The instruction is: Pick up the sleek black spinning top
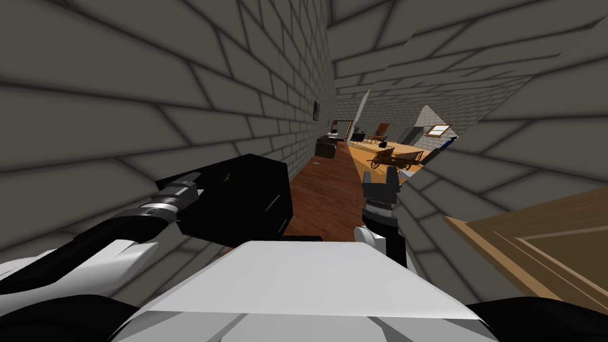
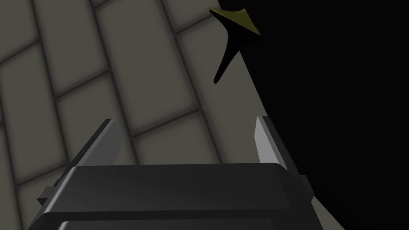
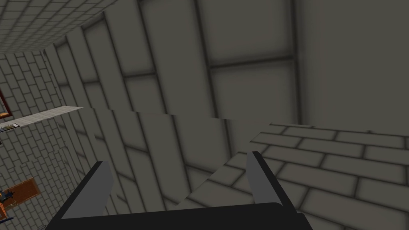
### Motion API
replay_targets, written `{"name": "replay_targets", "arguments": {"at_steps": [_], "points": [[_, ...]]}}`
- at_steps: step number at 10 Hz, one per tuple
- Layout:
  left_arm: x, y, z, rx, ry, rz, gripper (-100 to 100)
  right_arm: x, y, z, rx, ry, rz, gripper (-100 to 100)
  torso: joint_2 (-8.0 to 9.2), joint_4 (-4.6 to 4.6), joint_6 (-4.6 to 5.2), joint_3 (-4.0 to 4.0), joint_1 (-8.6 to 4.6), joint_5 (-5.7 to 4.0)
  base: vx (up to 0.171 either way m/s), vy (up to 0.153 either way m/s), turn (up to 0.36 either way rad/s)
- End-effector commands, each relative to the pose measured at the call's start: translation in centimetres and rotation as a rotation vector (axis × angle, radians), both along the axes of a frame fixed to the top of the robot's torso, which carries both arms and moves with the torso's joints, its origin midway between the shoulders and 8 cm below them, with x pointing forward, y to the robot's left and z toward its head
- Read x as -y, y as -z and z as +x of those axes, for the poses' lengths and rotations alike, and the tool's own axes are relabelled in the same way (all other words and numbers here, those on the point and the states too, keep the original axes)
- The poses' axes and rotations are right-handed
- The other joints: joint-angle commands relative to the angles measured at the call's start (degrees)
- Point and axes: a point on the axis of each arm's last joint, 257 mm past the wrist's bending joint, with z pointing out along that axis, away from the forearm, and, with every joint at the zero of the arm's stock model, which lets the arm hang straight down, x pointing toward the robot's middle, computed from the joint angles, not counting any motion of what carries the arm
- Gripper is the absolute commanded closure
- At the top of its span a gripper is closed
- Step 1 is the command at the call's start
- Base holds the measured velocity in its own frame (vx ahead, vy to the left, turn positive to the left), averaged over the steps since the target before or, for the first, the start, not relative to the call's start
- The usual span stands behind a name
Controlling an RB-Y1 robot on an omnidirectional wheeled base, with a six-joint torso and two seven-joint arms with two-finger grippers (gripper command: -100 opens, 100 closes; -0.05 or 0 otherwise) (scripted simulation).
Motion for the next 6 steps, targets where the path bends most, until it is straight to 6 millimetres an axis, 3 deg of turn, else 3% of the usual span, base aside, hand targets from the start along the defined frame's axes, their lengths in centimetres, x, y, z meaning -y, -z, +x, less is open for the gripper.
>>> {"name": "replay_targets", "arguments": {"at_steps": [1,6], "points": [[-0.8,-0.4,-0.4,-0.034,-0.022,0.006,-100,0.0,0.0,0.0,0.000,0.000,0.000,0,0.00,0.00,0.00,0.00,0.00,0.00,0.015,0.001,-0.064],[-2.7,-0.2,-1.3,-0.123,-0.086,0.007,-100,0.0,0.0,0.0,0.000,0.000,0.000,0,-0.01,0.00,0.01,-0.01,0.00,0.00,0.014,0.001,-0.048]]}}
